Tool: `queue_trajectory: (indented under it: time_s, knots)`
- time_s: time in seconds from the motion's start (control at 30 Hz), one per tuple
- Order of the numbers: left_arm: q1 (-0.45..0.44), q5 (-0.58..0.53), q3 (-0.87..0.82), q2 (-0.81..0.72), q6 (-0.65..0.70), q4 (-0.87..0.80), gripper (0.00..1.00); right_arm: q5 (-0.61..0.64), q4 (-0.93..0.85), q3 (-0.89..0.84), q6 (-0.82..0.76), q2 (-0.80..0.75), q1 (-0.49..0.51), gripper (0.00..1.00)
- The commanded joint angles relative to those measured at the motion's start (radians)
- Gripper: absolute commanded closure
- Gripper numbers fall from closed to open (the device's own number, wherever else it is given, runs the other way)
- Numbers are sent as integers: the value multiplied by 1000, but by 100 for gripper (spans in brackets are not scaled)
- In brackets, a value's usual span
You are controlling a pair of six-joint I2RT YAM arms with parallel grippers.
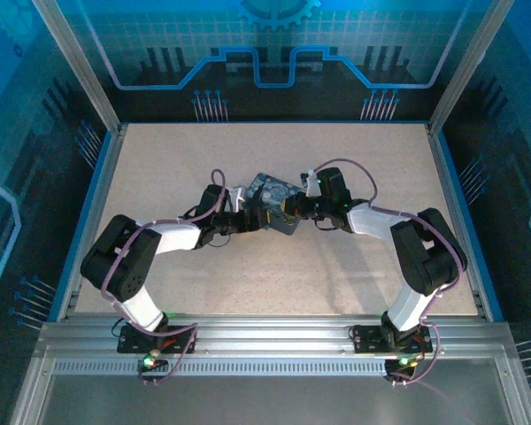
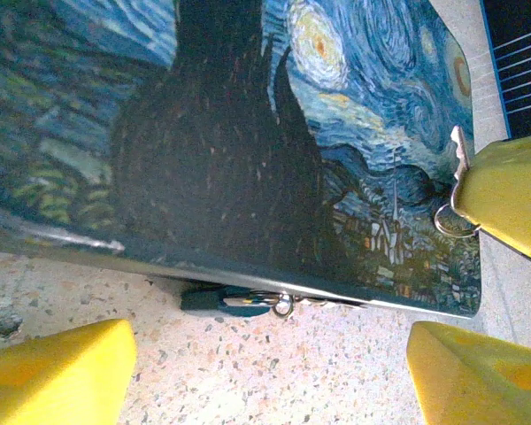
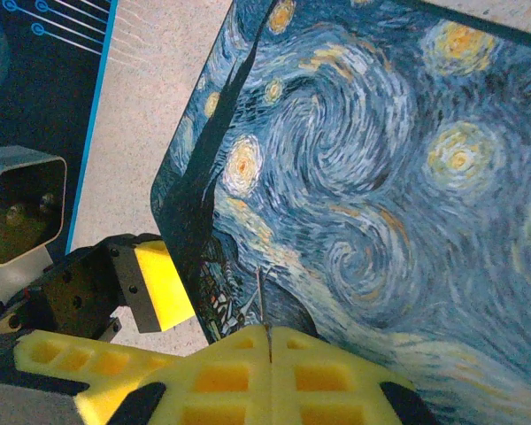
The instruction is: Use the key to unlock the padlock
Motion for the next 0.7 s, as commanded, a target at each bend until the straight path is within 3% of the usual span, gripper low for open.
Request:
queue_trajectory:
  time_s: [0.0,0.67]
  knots:
    - [-9,27,-20,27,35,75,19,47,-97,7,-9,26,20,100]
    - [-78,-27,0,154,153,162,34,85,-122,21,-34,36,50,100]
